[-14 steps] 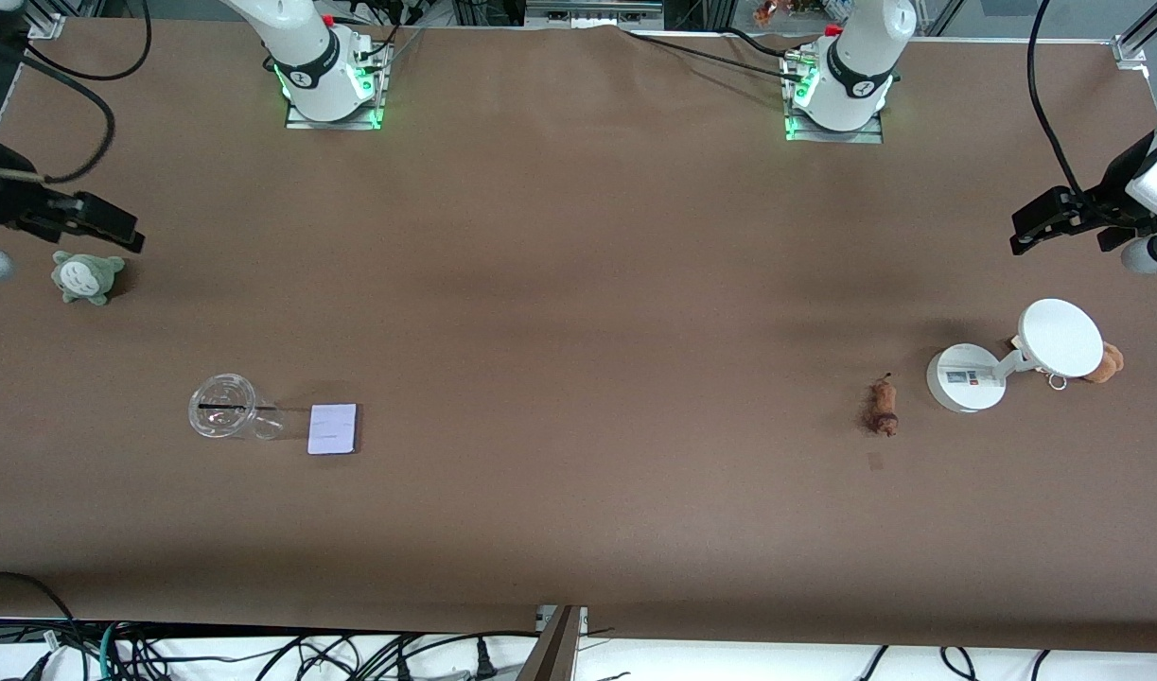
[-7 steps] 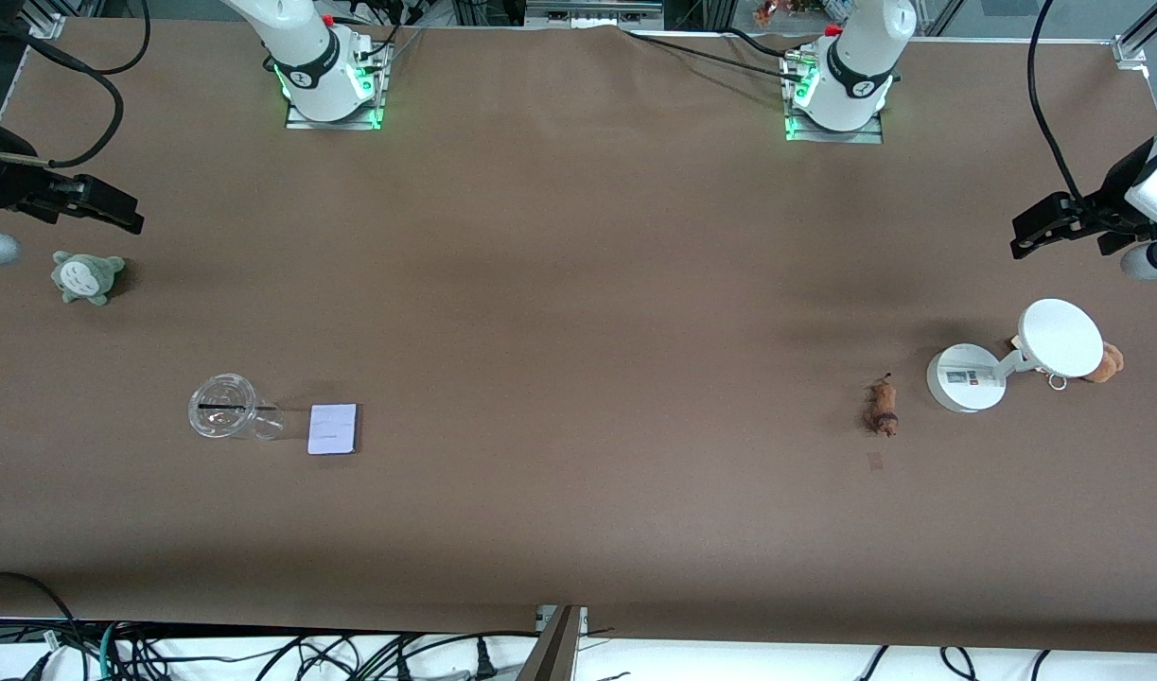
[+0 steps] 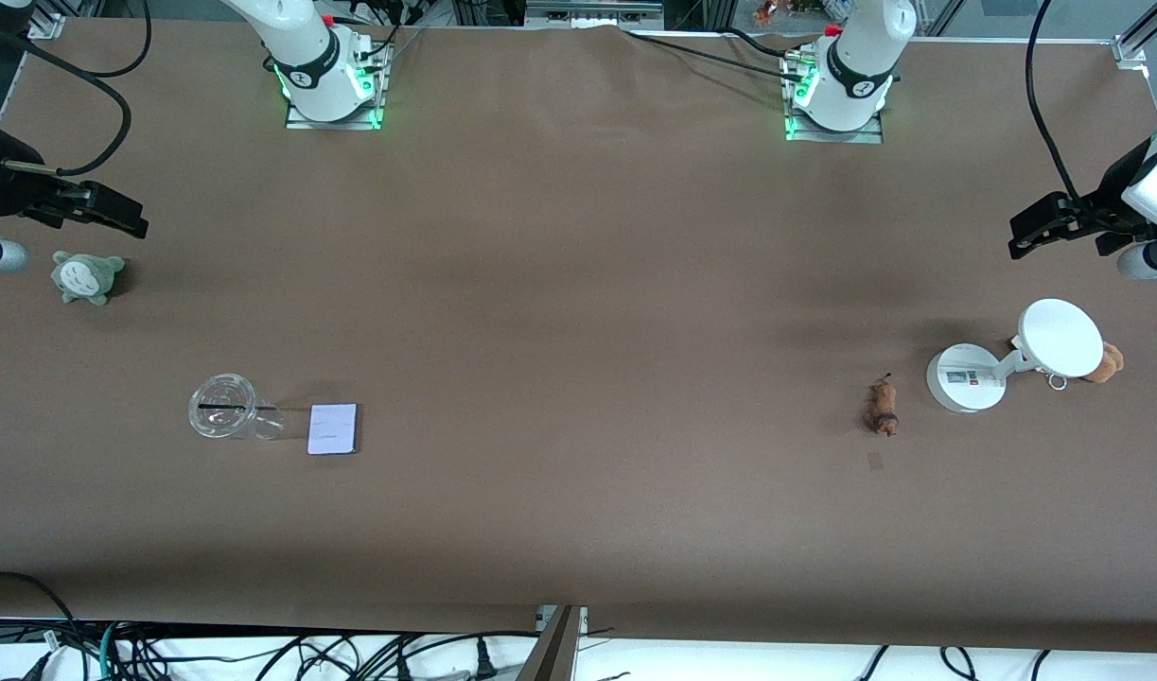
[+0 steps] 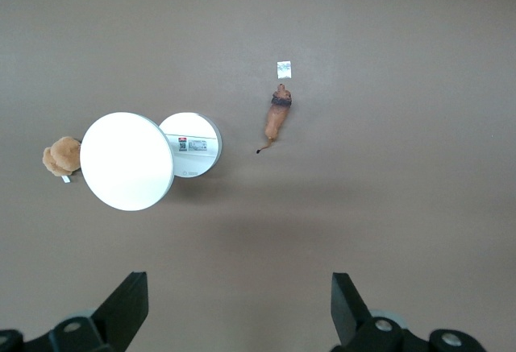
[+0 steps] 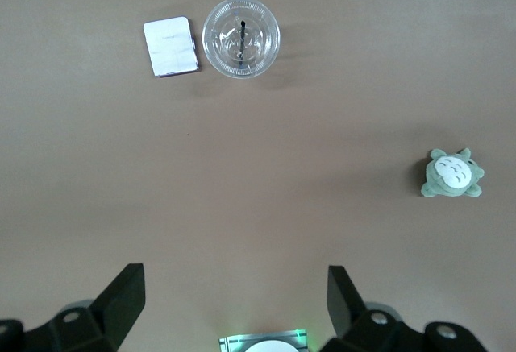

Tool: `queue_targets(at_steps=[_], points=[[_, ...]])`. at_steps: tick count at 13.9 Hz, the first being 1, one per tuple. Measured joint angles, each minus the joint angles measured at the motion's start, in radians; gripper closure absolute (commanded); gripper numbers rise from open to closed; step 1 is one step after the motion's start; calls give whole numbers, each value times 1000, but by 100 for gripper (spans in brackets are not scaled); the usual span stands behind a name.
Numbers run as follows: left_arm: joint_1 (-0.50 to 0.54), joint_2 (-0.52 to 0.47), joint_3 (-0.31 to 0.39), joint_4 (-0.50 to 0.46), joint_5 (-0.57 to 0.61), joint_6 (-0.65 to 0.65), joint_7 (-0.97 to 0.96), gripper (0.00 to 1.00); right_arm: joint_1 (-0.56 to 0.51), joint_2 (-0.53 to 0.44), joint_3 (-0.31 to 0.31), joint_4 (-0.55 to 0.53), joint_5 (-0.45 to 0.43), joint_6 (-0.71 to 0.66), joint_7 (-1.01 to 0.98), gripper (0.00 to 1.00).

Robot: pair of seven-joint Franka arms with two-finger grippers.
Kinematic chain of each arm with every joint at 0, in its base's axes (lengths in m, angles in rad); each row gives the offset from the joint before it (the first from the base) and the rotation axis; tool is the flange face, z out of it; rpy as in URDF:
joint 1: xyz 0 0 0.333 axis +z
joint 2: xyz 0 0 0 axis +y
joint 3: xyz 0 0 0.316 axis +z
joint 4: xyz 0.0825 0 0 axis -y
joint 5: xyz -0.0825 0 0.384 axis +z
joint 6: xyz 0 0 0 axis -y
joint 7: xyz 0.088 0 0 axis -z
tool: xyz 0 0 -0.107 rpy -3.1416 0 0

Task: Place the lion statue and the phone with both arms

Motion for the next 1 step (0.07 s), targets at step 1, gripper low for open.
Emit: queue_targets(at_steps=[1], points=[[0, 0, 0, 0, 0, 0, 0, 0, 0, 0, 0, 0, 0, 0, 0, 0]])
